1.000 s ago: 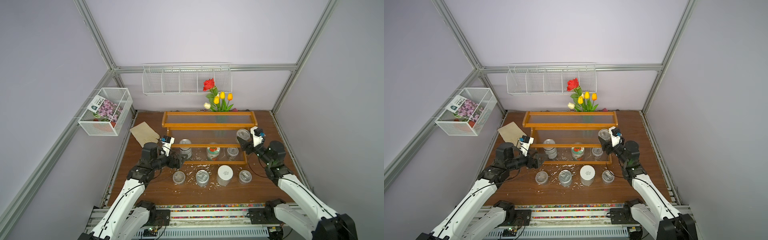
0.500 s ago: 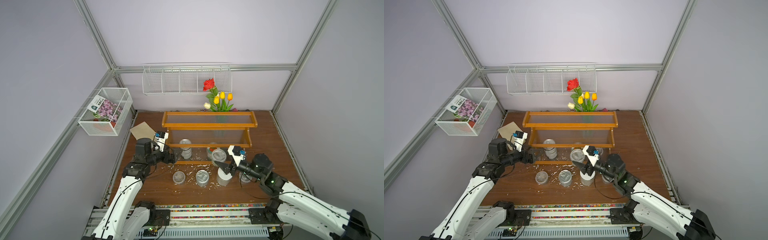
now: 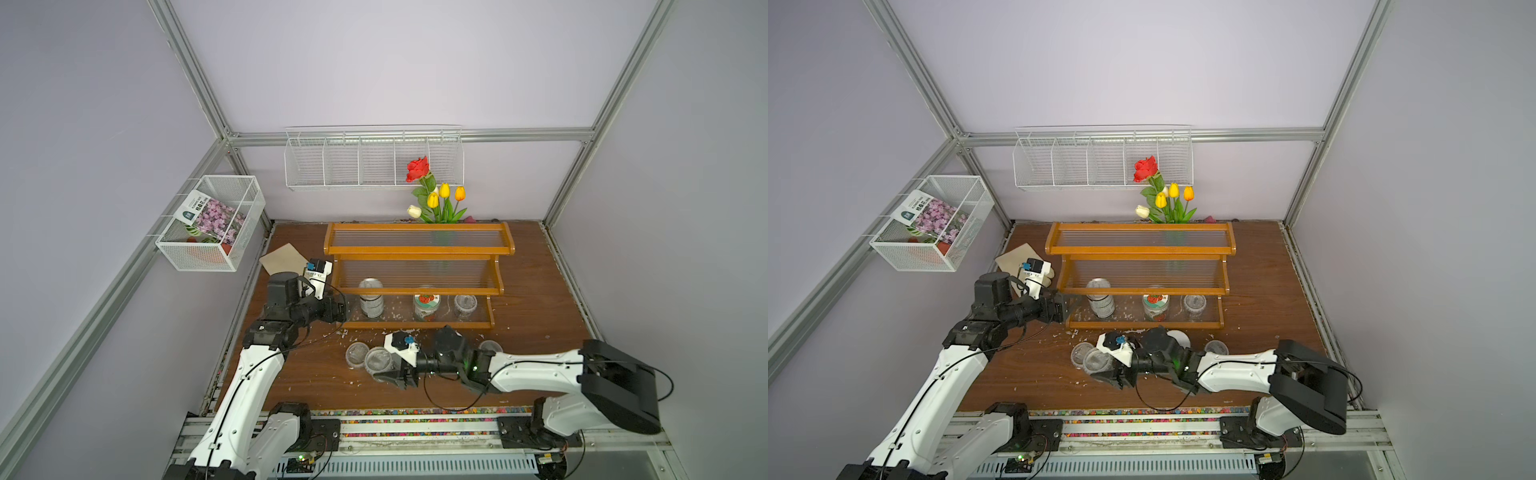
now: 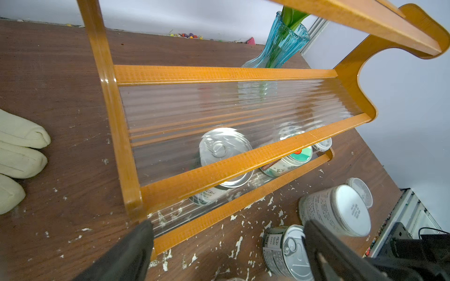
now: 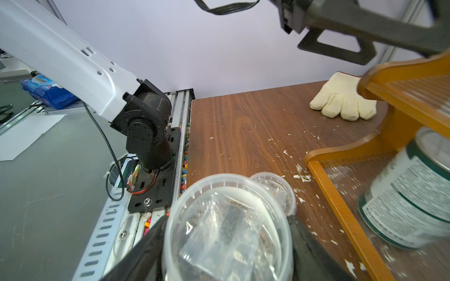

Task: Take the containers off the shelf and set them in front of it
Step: Place the container at the center of the board.

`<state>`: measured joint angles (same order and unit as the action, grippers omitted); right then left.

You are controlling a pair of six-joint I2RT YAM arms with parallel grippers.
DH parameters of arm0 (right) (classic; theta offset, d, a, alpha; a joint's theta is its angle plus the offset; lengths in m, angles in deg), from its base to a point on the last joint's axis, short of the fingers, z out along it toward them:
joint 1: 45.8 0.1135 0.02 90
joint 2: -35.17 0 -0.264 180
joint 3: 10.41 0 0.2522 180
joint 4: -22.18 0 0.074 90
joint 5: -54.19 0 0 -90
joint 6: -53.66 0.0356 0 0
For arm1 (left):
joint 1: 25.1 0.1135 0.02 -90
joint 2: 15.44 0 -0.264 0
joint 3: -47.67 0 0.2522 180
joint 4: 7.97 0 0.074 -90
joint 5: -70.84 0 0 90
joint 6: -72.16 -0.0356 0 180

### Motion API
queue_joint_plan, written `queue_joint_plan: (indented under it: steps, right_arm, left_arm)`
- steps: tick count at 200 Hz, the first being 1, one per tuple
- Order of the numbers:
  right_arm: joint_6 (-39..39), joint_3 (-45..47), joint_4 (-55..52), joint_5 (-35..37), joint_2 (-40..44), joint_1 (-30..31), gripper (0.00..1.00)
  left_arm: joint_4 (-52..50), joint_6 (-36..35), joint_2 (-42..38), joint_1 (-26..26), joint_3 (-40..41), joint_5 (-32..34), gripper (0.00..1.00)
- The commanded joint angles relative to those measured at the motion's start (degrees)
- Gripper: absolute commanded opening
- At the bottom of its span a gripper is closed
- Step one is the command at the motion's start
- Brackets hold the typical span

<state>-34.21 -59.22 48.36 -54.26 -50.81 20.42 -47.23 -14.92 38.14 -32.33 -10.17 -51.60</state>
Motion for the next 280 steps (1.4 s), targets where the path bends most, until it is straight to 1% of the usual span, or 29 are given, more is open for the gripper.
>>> queue_joint_plan:
  steps: [1,21,44,66,99,129,181,216,244,280]
  right_arm:
    - [-1.8,-3.0,6.3,-2.6,-5.4,2.5,0.57]
    - [-1.4,-5.3,8.2,-3.7,-10.6,3.8,0.57]
    - [-3.7,-7.1,7.6,-4.0,-14.6,4.9,0.57]
    - [-5.9,-7.8,6.3,-3.5,-16.8,5.8,0.58]
    - [-6.3,-8.4,7.5,-2.3,-20.3,6.7,0.58]
    - [-5.9,-8.7,8.7,-0.9,-22.5,6.8,0.60]
    - [-7.8,-7.9,8.4,2.2,-23.8,6.8,0.68]
    - [-7.9,-7.0,8.5,1.6,-23.5,6.9,0.78]
    - [-7.7,-7.7,7.3,0.4,-23.1,6.8,0.85]
    - [-7.4,-7.5,7.5,0.0,-21.7,6.8,0.88]
  left_arm:
    - [-0.3,-0.4,-0.1,0.3,-2.2,-0.3,0.99]
    - [-0.7,-0.5,-0.8,0.3,-2.0,-1.0,0.99]
    - [-1.7,-0.6,-2.4,0.3,-1.2,-1.1,0.99]
    - [-2.4,-0.3,-4.2,0.3,0.3,-1.4,0.99]
    - [-2.2,0.7,-6.4,0.3,2.9,-2.1,0.99]
    - [-1.8,0.7,-6.7,0.3,4.2,-3.5,0.99]
    - [-1.4,0.7,-6.4,0.1,6.1,-6.1,0.99]
    - [-1.0,1.2,-7.4,0.1,7.3,-6.2,0.99]
    - [-0.8,1.2,-6.6,0.1,7.4,-6.3,0.99]
    - [-0.7,1.2,-6.1,-0.1,7.3,-6.5,0.99]
